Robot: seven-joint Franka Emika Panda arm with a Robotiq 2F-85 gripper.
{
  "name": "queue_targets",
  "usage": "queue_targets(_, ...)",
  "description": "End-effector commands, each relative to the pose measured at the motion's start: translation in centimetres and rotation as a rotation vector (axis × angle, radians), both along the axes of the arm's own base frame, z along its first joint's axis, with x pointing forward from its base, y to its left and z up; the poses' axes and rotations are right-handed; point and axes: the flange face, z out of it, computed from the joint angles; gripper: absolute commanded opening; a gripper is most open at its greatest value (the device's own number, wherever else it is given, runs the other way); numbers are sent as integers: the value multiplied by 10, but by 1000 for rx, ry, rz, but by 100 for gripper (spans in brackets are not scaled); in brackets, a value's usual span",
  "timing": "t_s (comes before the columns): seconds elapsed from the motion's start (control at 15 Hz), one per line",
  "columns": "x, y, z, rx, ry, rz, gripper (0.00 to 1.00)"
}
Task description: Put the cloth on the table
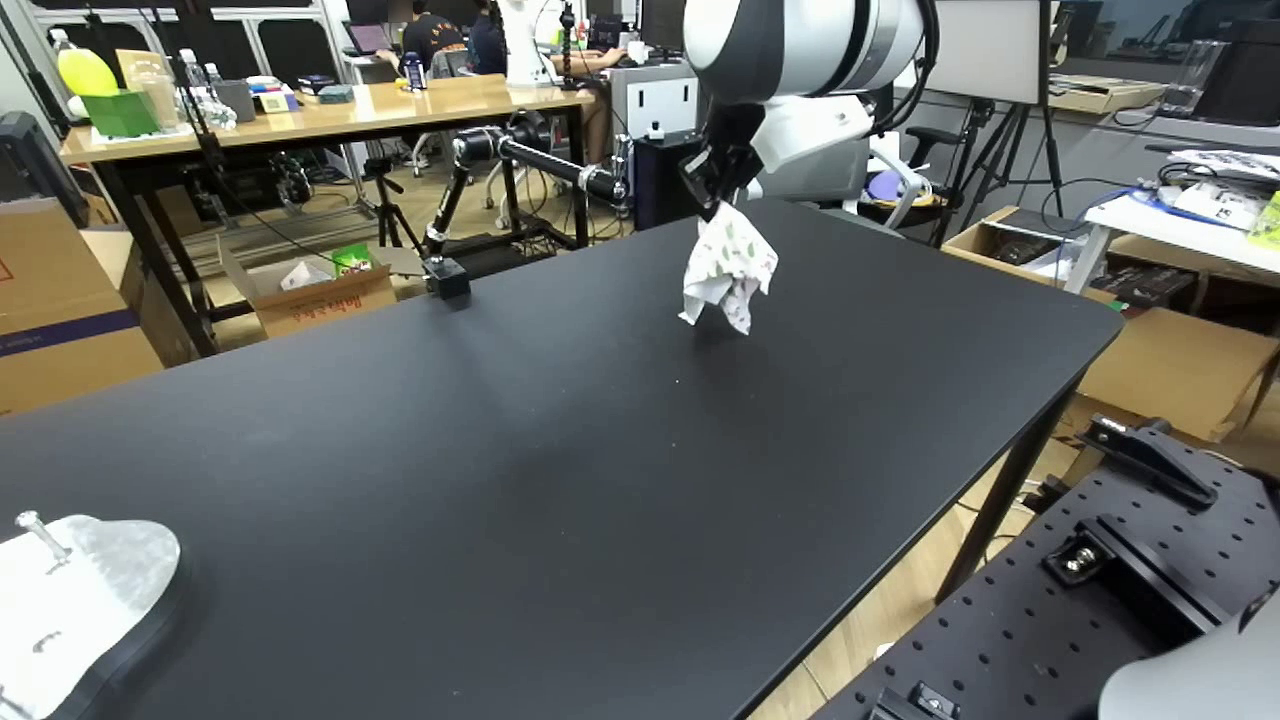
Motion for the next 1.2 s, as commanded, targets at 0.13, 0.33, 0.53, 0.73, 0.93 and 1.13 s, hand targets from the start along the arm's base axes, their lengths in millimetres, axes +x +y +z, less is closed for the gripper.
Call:
queue_targets(0.13, -1, -18, -2, 8, 30, -30, 58)
queue_targets(0.33, -8, -21, 9, 36, 82, -61, 78)
queue_targets(0.53, -14, -31, 25, 25, 130, -114, 98)
queue_targets(0.73, -17, -42, 41, 8, 140, -159, 100)
queue_targets(0.93, -18, -46, 55, -3, 134, -196, 100)
queue_targets(1.13, -19, -48, 63, -10, 130, -219, 100)
